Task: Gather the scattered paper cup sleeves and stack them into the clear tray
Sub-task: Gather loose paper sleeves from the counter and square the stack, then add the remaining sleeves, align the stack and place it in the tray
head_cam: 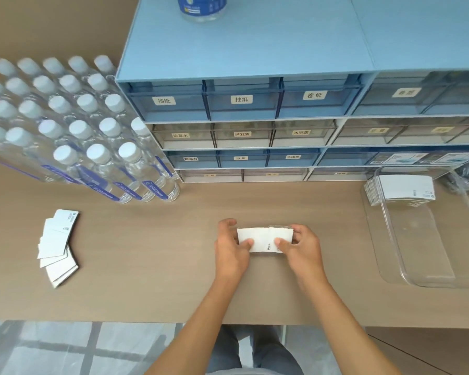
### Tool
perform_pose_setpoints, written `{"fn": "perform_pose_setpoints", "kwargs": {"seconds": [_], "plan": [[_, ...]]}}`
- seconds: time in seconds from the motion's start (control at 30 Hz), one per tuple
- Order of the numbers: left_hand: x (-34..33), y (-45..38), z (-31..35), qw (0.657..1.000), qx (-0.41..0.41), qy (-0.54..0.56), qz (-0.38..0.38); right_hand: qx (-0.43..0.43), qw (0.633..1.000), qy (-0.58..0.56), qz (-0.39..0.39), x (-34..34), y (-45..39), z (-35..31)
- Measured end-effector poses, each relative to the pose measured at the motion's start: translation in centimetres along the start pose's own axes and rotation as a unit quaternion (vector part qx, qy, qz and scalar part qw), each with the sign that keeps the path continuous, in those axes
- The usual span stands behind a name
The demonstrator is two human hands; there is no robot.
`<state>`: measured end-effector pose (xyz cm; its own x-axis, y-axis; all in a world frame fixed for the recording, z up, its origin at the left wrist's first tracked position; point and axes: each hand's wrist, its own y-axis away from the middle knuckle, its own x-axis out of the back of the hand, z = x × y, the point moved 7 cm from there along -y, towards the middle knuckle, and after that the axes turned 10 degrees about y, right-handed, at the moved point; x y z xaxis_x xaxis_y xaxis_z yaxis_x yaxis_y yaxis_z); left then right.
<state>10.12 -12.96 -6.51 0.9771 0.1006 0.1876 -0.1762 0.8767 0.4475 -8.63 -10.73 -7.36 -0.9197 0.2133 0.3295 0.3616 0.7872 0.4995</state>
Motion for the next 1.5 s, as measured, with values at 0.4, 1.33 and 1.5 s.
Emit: {"fn": "perform_pose_setpoints", "kwargs": {"seconds": [0.4, 1.33, 1.5], "plan": [[-0.5, -0.9, 1.6, 0.989, 0.016, -0.133, 0.055, -0.034, 0.966, 0.251, 0.055, -0.2, -1.4, -2.2], [16.2, 7.3, -1.2, 0.925, 0.099, 0.216, 0.297, 0.033, 0.998, 0.043, 0.017, 1.2, 1.6, -5.5], [20.2, 11.7, -2.6, 0.874, 0.106, 0.297, 0.37, 0.107, 0.977, 0.111, -0.147, -7.1, 3.3, -8.3]]}}
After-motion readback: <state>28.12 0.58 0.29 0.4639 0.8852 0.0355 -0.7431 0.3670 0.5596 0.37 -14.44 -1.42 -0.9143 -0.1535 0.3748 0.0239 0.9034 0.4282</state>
